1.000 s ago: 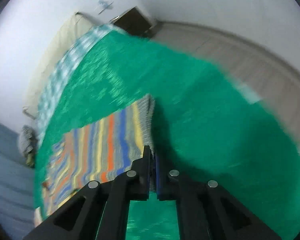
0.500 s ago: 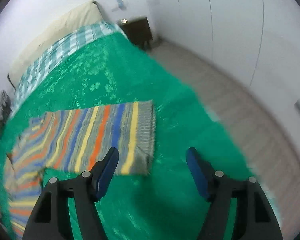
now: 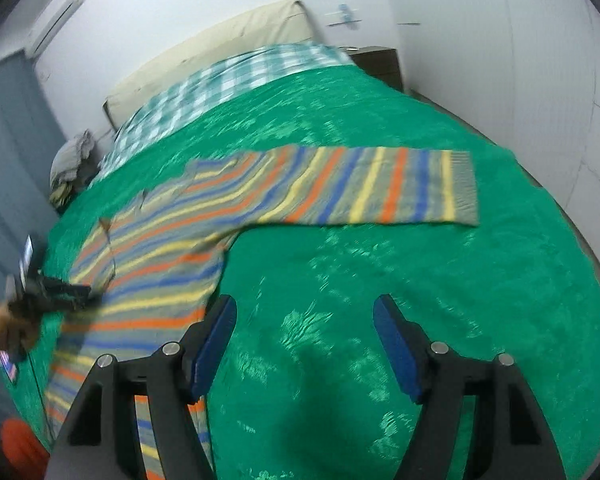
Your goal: Fold small clothes
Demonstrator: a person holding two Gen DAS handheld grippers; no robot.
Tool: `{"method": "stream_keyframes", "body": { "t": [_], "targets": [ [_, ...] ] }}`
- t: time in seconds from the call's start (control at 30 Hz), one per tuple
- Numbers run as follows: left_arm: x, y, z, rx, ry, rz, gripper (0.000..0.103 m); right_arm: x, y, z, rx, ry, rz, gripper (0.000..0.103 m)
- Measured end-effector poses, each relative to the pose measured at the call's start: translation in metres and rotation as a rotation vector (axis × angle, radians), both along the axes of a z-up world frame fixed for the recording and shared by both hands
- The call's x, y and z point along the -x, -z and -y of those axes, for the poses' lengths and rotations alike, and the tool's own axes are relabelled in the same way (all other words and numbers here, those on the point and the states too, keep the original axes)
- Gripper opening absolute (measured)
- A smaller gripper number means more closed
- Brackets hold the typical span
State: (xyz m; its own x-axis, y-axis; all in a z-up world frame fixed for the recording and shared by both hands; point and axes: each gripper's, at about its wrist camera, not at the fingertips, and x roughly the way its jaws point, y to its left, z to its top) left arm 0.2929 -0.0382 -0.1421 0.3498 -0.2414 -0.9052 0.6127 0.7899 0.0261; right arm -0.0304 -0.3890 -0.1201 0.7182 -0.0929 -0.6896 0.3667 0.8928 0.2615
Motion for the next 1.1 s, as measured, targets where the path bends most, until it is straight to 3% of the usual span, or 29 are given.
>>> {"method": "stream_keyframes", "body": {
  "t": [0.1,0.17,0.23,0.3,0.4,0.6,0.8,0.93,1.0,1.1],
  "targets": [
    [-0.032,-0.035,-0.081,0.222,-0.296,0.01,0.004,0.001,0.005,-0.005,0.03,-0.028,-0.009,0.071],
    [-0.052,-0.041,-0.15,0.328,-0.568,0.014,0.004,-0.004,0.012,-0.008,0.026,-0.046,-0.025,0.071],
    [-0.067,-0.03,-0.214,0.336,-0.825,0.018,0.003,-0.011,0.019,-0.012,0.016,-0.06,-0.045,0.071],
    [-0.077,-0.013,-0.254,0.306,-0.955,-0.01,0.003,-0.013,0.023,-0.019,0.02,-0.076,-0.061,0.071],
    [-0.081,0.006,-0.273,0.249,-0.987,-0.03,0.002,-0.02,0.032,-0.029,0.045,-0.107,-0.096,0.071],
    [-0.079,0.016,-0.277,0.153,-1.009,0.001,0.0,-0.028,0.05,-0.038,0.084,-0.124,-0.164,0.071],
    [-0.071,0.033,-0.284,0.119,-0.965,0.008,0.0,-0.031,0.054,-0.041,0.104,-0.122,-0.173,0.071],
    [-0.07,0.039,-0.282,0.05,-0.936,0.01,0.0,-0.034,0.056,-0.04,0.106,-0.12,-0.177,0.071],
    [-0.069,0.036,-0.279,0.044,-0.931,0.028,0.001,-0.035,0.057,-0.041,0.112,-0.12,-0.178,0.071],
    [-0.05,0.022,-0.273,0.098,-0.881,0.085,0.012,-0.036,0.057,-0.04,0.117,-0.124,-0.173,0.073]
  ]
}}
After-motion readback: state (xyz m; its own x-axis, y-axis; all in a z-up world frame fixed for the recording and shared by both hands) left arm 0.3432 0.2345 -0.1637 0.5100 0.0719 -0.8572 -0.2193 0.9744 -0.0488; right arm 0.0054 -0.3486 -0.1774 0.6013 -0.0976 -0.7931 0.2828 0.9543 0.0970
